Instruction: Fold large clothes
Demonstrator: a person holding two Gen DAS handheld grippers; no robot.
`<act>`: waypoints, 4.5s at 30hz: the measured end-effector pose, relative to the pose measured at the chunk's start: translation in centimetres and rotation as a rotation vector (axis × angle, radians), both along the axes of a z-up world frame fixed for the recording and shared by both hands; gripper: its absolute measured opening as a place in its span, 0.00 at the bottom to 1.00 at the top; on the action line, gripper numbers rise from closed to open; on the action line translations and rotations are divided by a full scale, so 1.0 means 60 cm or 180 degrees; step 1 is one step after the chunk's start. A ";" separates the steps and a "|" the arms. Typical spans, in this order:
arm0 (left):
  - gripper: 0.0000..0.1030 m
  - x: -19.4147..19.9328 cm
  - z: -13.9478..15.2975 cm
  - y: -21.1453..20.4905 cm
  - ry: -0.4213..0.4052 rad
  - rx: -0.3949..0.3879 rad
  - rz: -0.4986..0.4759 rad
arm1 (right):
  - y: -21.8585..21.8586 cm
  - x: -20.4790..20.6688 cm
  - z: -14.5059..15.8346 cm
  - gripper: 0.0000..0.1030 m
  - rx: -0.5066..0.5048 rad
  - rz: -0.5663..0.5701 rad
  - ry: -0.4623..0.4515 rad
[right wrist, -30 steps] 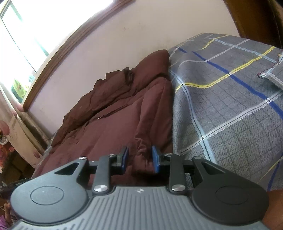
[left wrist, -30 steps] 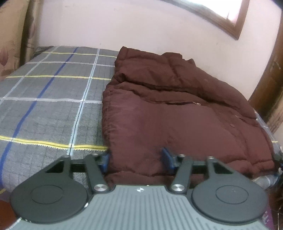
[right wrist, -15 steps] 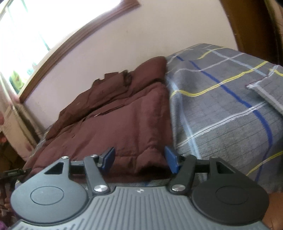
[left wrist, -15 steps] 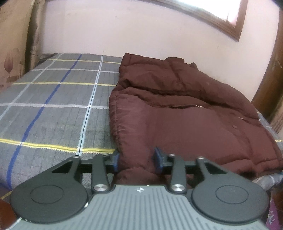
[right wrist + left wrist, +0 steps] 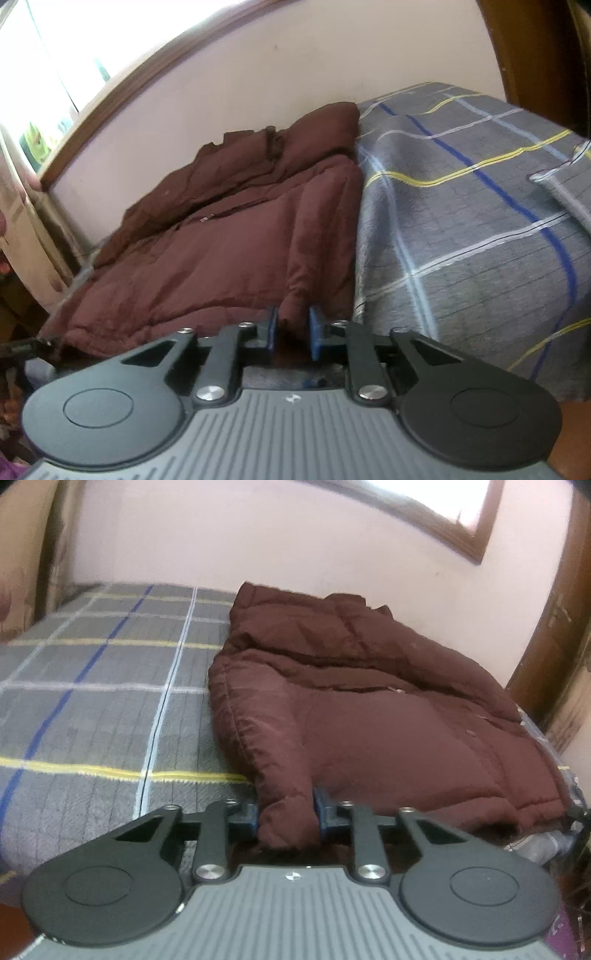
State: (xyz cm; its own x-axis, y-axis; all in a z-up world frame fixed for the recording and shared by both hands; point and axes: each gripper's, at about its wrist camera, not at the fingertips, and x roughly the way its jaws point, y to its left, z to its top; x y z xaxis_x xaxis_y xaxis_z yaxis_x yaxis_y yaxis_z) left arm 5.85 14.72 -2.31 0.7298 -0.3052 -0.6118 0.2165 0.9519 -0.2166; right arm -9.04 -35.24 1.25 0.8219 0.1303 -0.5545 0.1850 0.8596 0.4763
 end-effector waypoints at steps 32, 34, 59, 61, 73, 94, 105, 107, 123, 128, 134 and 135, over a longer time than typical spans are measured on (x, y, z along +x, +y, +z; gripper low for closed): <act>0.20 0.240 0.221 -0.037 -0.1037 -0.0604 0.0646 | -0.158 0.296 0.191 0.03 0.1328 -0.0678 -0.1498; 0.20 0.286 0.217 -0.052 -0.1014 -0.0528 0.0699 | -0.182 0.334 0.190 0.03 0.1348 -0.0806 -0.1522; 0.55 0.418 0.160 -0.077 -0.0998 -0.0044 0.1151 | 0.080 0.440 0.047 0.11 -0.0572 0.0891 -0.0934; 0.80 0.402 0.172 -0.069 -0.1091 0.0004 0.1246 | 0.091 0.480 0.047 0.11 -0.0764 0.0873 -0.0824; 0.82 0.391 0.177 -0.183 -0.1484 0.0233 0.0280 | 0.101 0.640 -0.015 0.09 -0.0915 0.0765 -0.0134; 0.85 0.603 0.031 -0.243 -0.0797 0.0574 0.0570 | 0.000 0.647 0.077 0.28 -0.0520 0.0364 -0.0359; 0.97 0.615 0.009 -0.248 -0.0621 0.0701 0.0699 | 0.008 0.691 -0.013 0.54 -0.1229 0.0122 -0.0102; 0.98 0.613 0.006 -0.247 -0.0598 0.0711 0.0704 | 0.007 0.696 -0.022 0.55 -0.1220 0.0132 -0.0062; 1.00 0.621 -0.006 -0.238 -0.0348 0.0678 0.0736 | -0.002 0.721 -0.036 0.59 -0.1197 0.0211 0.0198; 1.00 0.620 -0.006 -0.236 -0.0324 0.0656 0.0743 | -0.008 0.720 -0.038 0.60 -0.1117 0.0217 0.0180; 1.00 0.624 -0.007 -0.235 -0.0310 0.0653 0.0745 | -0.011 0.719 -0.038 0.60 -0.1047 0.0207 0.0160; 1.00 0.624 -0.007 -0.235 -0.0310 0.0648 0.0744 | -0.011 0.718 -0.038 0.60 -0.1041 0.0206 0.0157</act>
State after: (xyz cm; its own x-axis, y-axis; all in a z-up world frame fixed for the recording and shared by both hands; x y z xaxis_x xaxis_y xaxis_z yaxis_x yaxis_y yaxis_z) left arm 43.28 0.63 -2.71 0.8238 -0.0010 -0.5669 -0.0027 1.0000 -0.0058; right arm 34.07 -35.89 -1.05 0.7889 -0.0101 -0.6144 0.1411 0.9761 0.1652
